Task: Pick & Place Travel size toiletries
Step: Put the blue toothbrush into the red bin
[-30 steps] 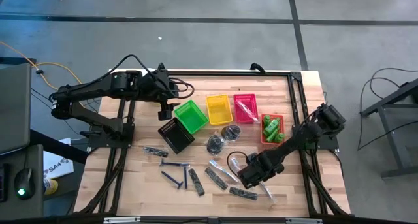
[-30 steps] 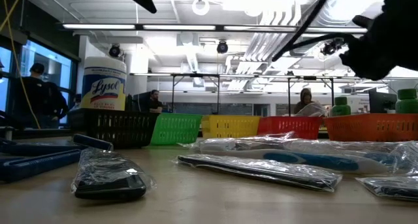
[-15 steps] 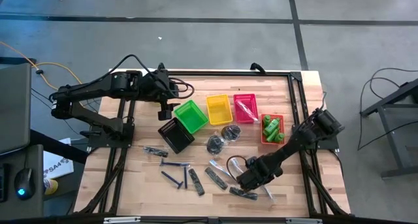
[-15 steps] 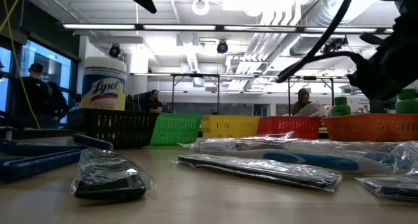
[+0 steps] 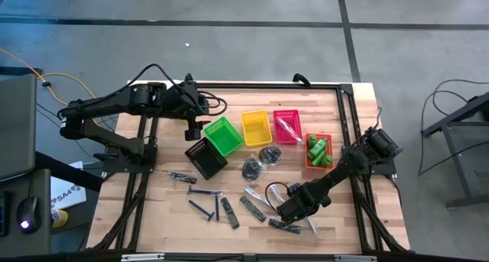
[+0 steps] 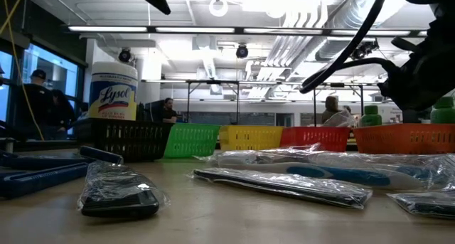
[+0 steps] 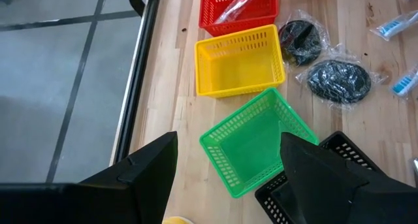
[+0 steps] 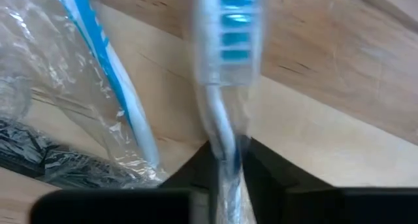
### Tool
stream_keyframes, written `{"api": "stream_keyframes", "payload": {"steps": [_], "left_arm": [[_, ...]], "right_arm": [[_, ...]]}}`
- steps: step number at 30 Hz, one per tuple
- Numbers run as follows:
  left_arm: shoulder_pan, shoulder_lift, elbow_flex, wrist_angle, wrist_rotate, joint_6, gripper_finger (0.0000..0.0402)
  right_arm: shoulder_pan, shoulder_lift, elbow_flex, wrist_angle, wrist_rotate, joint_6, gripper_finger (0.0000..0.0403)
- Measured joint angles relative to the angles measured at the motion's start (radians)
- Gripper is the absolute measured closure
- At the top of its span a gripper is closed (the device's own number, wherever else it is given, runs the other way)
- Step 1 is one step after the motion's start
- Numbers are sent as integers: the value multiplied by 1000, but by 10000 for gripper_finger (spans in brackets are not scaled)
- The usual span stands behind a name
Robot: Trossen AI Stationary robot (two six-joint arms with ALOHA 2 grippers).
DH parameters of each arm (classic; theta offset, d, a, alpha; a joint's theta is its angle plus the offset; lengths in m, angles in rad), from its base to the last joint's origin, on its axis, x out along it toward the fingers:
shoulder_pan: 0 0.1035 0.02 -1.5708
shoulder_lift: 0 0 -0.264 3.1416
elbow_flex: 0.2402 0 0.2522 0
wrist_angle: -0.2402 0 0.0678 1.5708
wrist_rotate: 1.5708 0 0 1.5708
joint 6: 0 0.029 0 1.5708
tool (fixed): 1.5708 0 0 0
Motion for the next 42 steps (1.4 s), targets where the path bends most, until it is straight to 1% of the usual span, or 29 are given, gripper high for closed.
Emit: {"api": "stream_keyframes", "payload": {"steps": [3, 8, 11, 13, 18, 23, 26, 29, 33, 42], "left_arm": [[0, 0, 0, 0, 0, 0, 142], [0, 0, 0, 0, 0, 8, 142], [0, -9, 0, -8, 0, 6, 142], [0, -19, 0, -9, -4, -2, 142], [0, -58, 0, -20, -15, -8, 142], [1, -93, 0, -24, -40, -8, 142], [1, -104, 0, -29, -52, -7, 142], [1, -117, -13, -21, -55, -6, 142], [1, -145, -71, -8, -57, -13, 142], [1, -228, -212, 10, -57, -89, 142]], "right_arm": [[-6, 0, 0, 1, -5, -1, 383], [-28, -14, 0, 4, -32, -4, 376], [-46, -51, 0, 6, -27, -8, 379], [-60, -88, 0, 1, -6, -9, 385], [-113, -201, 0, -33, 69, -17, 385], [-196, -306, 0, -40, 159, -95, 385], [-257, -340, 11, -42, 195, -159, 385], [-322, -348, 47, -44, 220, -254, 385], [-406, -348, 101, -41, 256, -384, 385], [-598, -346, 147, -40, 291, -586, 385]]}}
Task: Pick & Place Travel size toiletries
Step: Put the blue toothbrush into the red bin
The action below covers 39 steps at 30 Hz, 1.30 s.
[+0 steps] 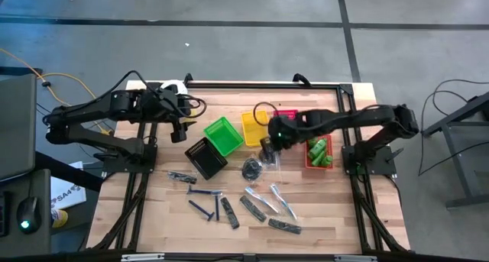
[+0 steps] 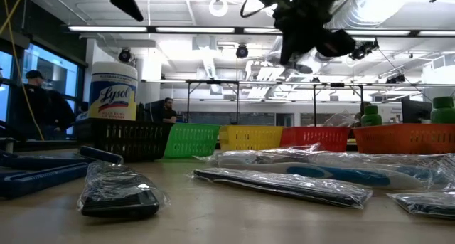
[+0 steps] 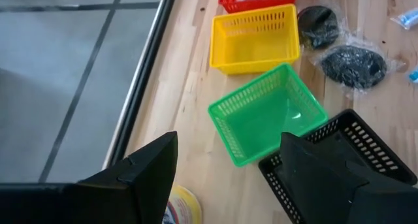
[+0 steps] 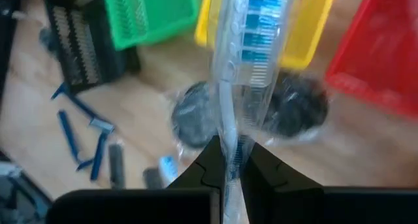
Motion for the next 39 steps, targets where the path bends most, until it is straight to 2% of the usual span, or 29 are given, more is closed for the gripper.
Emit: {"api": "stream_keyframes", "payload": {"steps": [8, 14, 21, 25, 29, 39], "left_arm": [[0, -41, -38, 31, 0, -28, 142], [0, -41, -38, 46, 0, -28, 142], [0, -41, -38, 46, 1, -28, 142], [0, -41, -38, 45, 1, -27, 142], [0, -41, -38, 44, 1, -27, 142], [0, -41, -38, 44, 1, -25, 142]], "right_arm": [[-153, 8, 3, -2, 3, -155, 385], [-241, 8, 4, -32, 76, -240, 384], [-313, 73, 3, -110, 115, -268, 384], [-326, 129, 2, -116, 173, -317, 382], [-334, 159, 3, -122, 140, -383, 364], [-338, 171, 3, -174, 86, -356, 305]]}}
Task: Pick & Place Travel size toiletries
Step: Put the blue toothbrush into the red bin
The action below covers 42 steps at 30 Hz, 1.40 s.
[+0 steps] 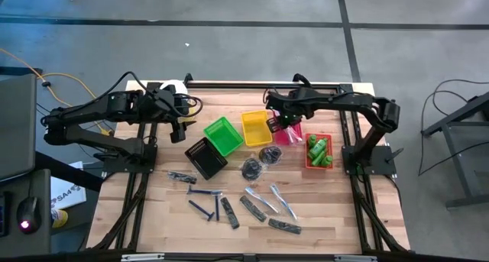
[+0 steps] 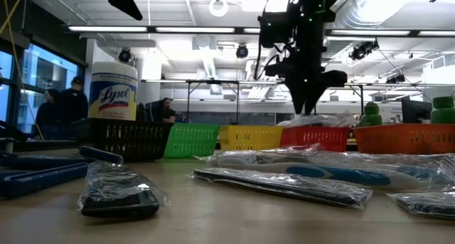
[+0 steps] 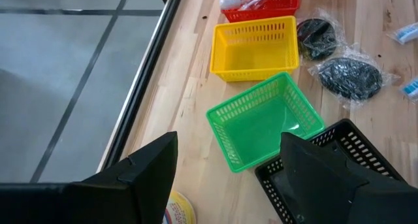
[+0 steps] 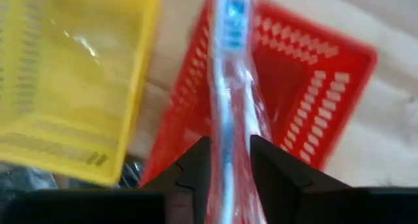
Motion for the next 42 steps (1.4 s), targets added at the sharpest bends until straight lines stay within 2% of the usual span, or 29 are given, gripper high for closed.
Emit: {"api": "stream_keyframes", "payload": {"steps": [3, 8, 12, 17, 28, 34, 39, 42], "left_arm": [[0, 0, 0, 1, 0, 0, 142], [0, 0, 0, 6, 0, 0, 142], [0, 0, 0, 6, 0, 0, 142], [0, 0, 0, 6, 0, -4, 142], [0, 0, 0, 6, 0, -14, 142], [-1, 0, 0, 2, 0, -14, 142], [-1, 0, 0, 1, 0, -15, 142], [-1, 0, 0, 0, 1, -15, 142]], "right_arm": [[-8, 0, 0, -59, -28, 15, 287], [-10, -5, 0, -65, -30, 33, 264], [-9, -25, 0, -52, -47, 52, 262], [5, -23, 0, -45, -119, 74, 271], [32, 3, 0, -53, 36, 93, 260], [26, 5, 0, 33, -12, 80, 226], [26, 5, -1, -21, 38, 100, 198], [26, 5, -16, -16, 31, 103, 195]]}}
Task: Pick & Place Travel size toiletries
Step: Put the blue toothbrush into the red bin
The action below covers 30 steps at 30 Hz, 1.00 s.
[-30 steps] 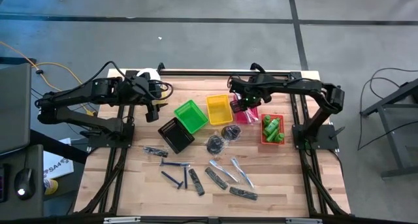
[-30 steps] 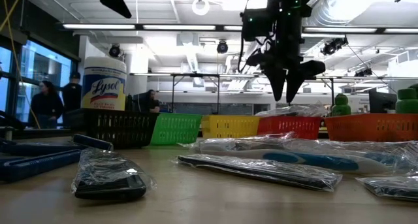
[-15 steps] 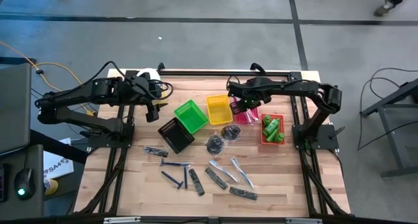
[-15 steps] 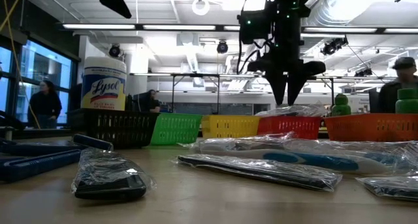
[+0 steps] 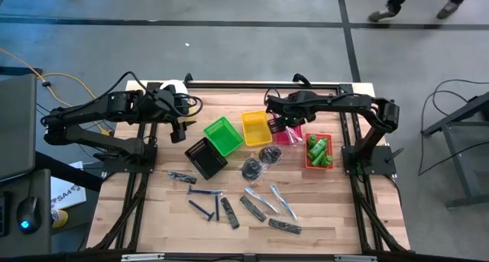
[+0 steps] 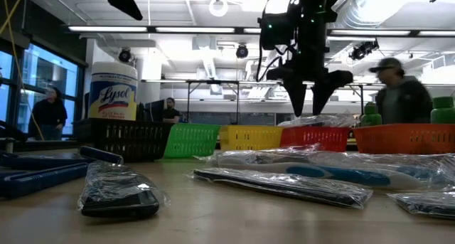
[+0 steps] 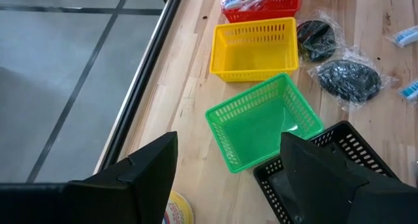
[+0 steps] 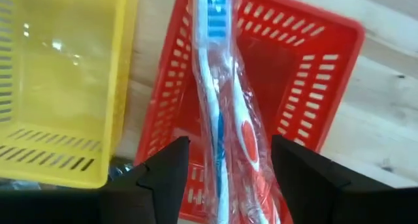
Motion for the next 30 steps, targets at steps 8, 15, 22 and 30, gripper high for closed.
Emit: {"api": "stream_keyframes", "payload": {"steps": [8, 15, 22, 30], "left_arm": [[0, 0, 0, 0, 0, 0, 142], [0, 0, 0, 0, 0, 0, 142], [0, 0, 0, -3, 0, 0, 142], [0, 0, 0, -3, 0, 0, 142]], "right_arm": [[0, 0, -53, 46, -40, 16, 216], [11, 28, -51, 64, -65, -22, 258], [11, 47, -53, 69, -86, -33, 317], [11, -3, -51, 18, -142, -33, 382]]}}
